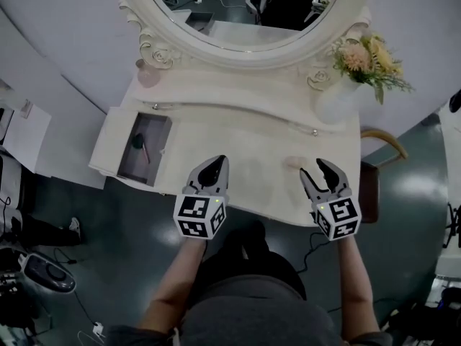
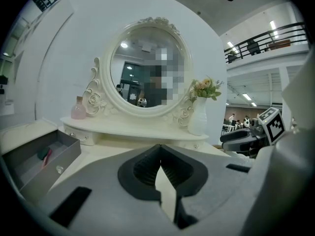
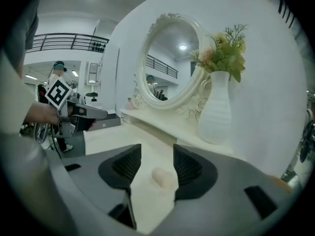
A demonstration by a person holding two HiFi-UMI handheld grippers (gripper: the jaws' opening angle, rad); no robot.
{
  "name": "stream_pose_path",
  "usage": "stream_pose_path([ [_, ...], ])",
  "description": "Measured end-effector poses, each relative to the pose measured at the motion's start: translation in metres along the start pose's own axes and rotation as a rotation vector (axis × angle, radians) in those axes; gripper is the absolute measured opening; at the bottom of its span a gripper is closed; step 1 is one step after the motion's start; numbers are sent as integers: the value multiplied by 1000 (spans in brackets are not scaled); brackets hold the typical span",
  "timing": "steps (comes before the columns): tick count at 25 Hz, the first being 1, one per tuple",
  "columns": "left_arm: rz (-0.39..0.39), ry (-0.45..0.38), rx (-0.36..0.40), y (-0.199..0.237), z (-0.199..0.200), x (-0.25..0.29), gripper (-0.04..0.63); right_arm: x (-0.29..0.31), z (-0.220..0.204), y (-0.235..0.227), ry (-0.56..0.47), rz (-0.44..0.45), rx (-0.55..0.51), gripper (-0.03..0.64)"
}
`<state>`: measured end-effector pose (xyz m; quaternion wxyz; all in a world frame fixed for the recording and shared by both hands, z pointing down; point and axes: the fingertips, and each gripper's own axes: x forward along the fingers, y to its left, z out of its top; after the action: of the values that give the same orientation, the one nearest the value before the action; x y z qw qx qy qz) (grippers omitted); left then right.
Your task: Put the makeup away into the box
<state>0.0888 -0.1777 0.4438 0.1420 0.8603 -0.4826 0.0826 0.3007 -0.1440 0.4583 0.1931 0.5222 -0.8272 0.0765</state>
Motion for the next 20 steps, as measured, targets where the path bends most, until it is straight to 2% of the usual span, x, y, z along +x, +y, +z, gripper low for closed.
stream_pose_path([
  [5,60,13,7,3,1,3,5,18,-14,-7,52,82,-32,222],
  [12,123,23,0,7,0,5,5,40,-35,-5,124,183,-191,227],
  [20,161,49,-14,7,-10,9,5,66,-67,-1,232,275,-236,232],
])
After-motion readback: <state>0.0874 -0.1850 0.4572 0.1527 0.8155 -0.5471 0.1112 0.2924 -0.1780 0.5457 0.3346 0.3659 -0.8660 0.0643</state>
